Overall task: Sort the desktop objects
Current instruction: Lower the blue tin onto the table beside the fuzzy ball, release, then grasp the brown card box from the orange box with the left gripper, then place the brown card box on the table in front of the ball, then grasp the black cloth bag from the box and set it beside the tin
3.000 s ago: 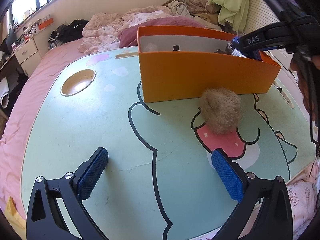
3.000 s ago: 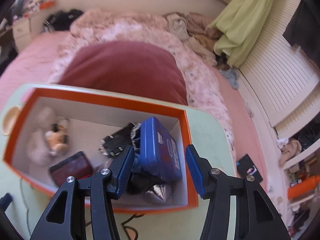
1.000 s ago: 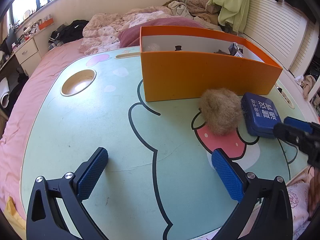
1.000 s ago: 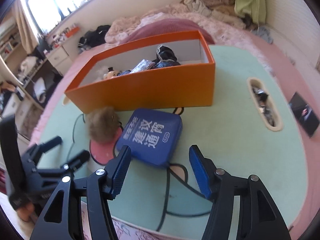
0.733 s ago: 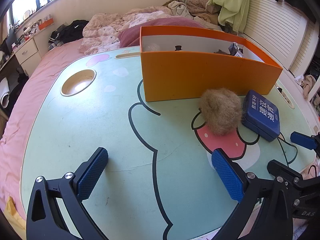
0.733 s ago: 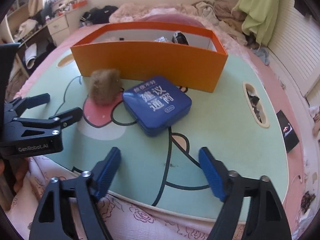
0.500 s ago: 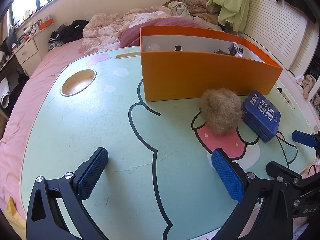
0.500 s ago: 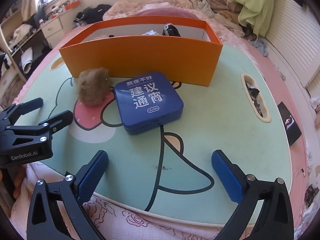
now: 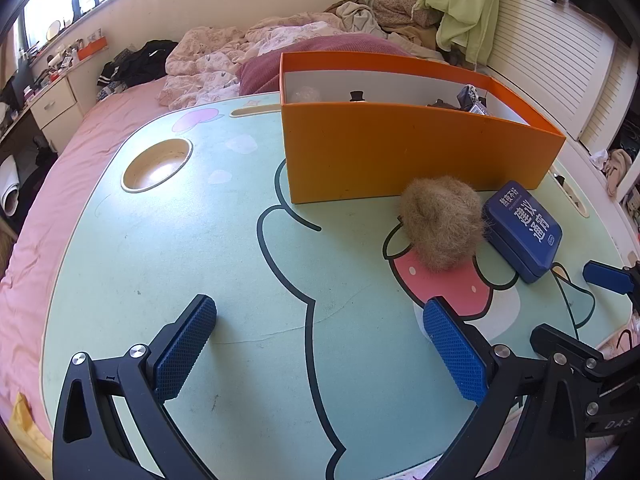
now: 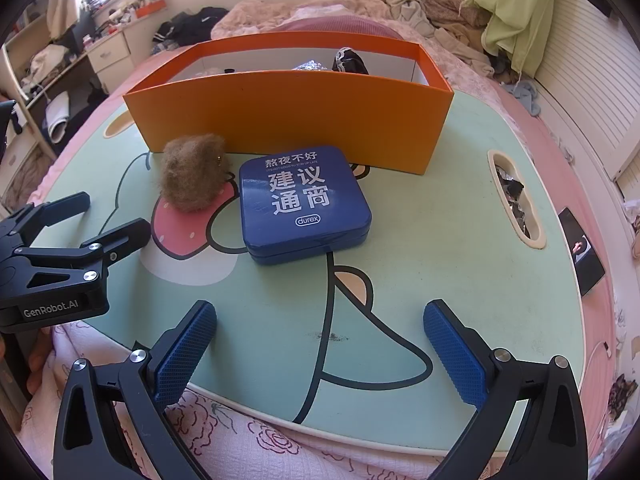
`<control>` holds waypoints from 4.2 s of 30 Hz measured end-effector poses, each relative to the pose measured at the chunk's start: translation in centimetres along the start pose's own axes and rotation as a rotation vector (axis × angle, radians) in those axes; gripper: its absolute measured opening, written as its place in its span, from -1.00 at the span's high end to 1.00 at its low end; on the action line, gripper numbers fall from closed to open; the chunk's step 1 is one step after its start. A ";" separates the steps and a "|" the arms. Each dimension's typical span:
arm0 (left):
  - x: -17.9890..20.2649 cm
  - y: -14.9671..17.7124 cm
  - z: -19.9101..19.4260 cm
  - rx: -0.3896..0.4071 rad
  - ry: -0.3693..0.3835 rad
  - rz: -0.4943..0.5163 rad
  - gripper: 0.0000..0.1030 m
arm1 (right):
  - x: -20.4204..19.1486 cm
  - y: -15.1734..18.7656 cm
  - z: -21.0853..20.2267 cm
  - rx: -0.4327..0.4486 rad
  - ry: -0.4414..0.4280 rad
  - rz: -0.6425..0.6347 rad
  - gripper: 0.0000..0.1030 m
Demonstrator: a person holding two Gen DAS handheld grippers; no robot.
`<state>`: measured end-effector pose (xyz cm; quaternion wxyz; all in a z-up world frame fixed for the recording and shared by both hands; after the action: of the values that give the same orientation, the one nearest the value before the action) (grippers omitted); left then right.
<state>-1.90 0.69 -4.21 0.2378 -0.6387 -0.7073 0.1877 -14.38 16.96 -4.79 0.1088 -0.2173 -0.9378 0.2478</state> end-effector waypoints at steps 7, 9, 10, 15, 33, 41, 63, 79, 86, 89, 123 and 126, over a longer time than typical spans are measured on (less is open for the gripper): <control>0.0 0.0 0.0 0.000 0.000 0.000 -1.00 | 0.0 0.0 0.0 0.000 0.000 0.000 -1.00; 0.0 0.0 0.0 0.000 -0.001 -0.001 -1.00 | 0.0 0.0 0.0 0.000 0.000 0.000 -1.00; 0.0 0.0 0.0 0.000 -0.001 -0.001 -1.00 | 0.0 0.0 0.0 0.000 0.000 0.000 -1.00; 0.0 0.0 0.0 0.000 -0.001 -0.001 -1.00 | 0.0 0.0 0.0 0.000 0.000 0.000 -1.00; 10.0 -13.2 -5.2 0.028 0.276 0.192 0.17 | -0.2 0.0 -0.1 0.002 -0.002 -0.001 -1.00; 12.3 -14.6 2.6 -0.184 0.226 0.127 0.48 | -0.6 -0.2 -0.1 0.002 -0.002 -0.001 -1.00; 7.1 -12.4 -8.4 0.109 0.401 0.068 0.61 | -1.1 -0.1 -0.1 0.004 0.001 -0.001 -1.00; 0.9 -2.0 -2.5 0.103 0.317 -0.088 0.52 | -1.2 -0.2 -0.1 0.005 0.001 -0.002 -1.00; 1.7 -1.5 -2.2 0.075 0.243 -0.044 -0.31 | -1.2 -0.1 -0.1 0.005 0.000 -0.002 -1.00; 1.9 -0.8 -3.3 0.098 0.191 -0.002 -0.59 | -1.2 -0.1 -0.1 0.005 -0.001 -0.001 -1.00; 2.2 0.6 -0.9 0.003 0.069 0.088 -1.00 | 0.3 -18.0 4.3 -0.205 0.019 0.017 -0.05; 2.2 0.5 -0.9 0.003 0.069 0.087 -1.00 | 0.3 -17.5 6.8 -0.271 0.041 0.024 0.03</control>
<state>-1.10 2.93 -3.58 0.2547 -0.6747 -0.6698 0.1770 -22.92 0.55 -1.62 0.0948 -0.2463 -0.9576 0.1158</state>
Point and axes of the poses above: each gripper's, at about its wrist camera, not at the fingertips, and z roughly the way its jaws point, x to its right, y to its underside, the point moved 5 cm from there along z, roughly the way its jaws point, and after that the axes turned 6 degrees about y, right-handed, at the moved point
